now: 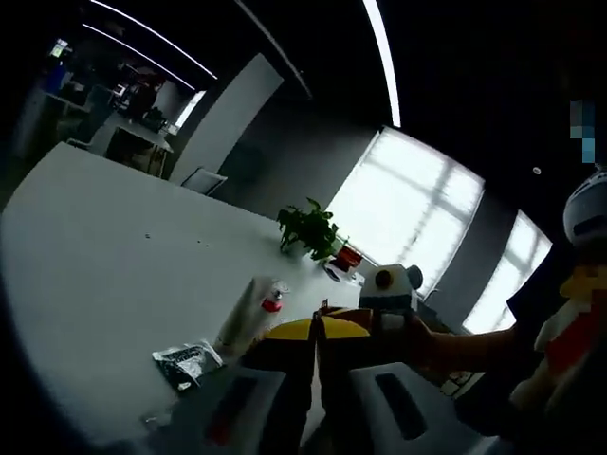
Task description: Arrange the skincare products in the storage area until every visible bottle or jar stands upright without overlapping.
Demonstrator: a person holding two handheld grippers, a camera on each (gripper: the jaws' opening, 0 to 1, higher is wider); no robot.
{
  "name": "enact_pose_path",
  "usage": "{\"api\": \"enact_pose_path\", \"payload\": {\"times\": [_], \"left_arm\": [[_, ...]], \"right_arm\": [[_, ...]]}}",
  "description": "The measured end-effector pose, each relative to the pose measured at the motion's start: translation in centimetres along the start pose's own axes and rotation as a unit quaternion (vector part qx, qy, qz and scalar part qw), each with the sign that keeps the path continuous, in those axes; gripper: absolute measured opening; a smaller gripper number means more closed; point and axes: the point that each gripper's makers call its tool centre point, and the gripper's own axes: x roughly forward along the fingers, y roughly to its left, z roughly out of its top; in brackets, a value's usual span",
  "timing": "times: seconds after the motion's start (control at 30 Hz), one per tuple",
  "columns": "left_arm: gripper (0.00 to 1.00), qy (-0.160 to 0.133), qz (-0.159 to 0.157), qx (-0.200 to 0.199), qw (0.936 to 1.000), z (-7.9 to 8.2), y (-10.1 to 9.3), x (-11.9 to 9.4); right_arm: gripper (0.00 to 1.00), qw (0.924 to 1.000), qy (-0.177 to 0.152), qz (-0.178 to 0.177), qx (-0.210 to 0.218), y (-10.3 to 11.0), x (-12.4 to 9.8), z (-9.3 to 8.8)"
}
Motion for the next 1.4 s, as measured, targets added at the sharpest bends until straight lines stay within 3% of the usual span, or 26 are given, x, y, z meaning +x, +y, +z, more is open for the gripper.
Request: {"api": "enact_pose_path", "payload": {"times": [0.1,0.2,0.4,0.73,0.83,1.03,1.23,1.4], "left_arm": [[0.02,-0.015,-0.004,-0.009,0.9998,0.6,-0.3,0.0],[0.02,-0.054,-0.013,-0.036,0.9978,2.2,-0.8,0.0],[0.02,-0.110,-0.014,-0.070,0.9914,3.9,-0.7,-0.5],[0.02,-0.122,-0.003,-0.085,0.9889,4.0,-0.3,-0.5],[0.02,-0.118,0.002,-0.082,0.9896,3.8,-0.1,-0.5],[0.02,-0.091,0.014,-0.059,0.9940,2.7,-0.1,-0.2],[0.02,-0.048,0.033,-0.028,0.9979,1.1,0.6,0.0],[0.02,-0.029,0.042,-0.020,0.9985,0.0,0.7,0.1]], "right_arm": [[0.07,0.9998,-0.014,0.011,0.010,0.6,0.1,0.4],[0.11,0.9995,-0.021,0.016,0.017,1.1,0.2,0.7],[0.08,0.9987,-0.034,0.022,0.033,1.7,0.4,0.4],[0.02,0.9965,-0.060,0.018,0.055,1.2,0.2,1.3],[0.01,0.9943,-0.082,0.013,0.066,0.9,0.0,2.2],[0.01,0.9927,-0.097,0.004,0.071,0.4,-0.5,3.1],[0.01,0.9946,-0.088,-0.017,0.053,-0.2,-0.7,3.4],[0.01,0.9960,-0.076,-0.028,0.039,-0.5,-0.5,3.3]]}}
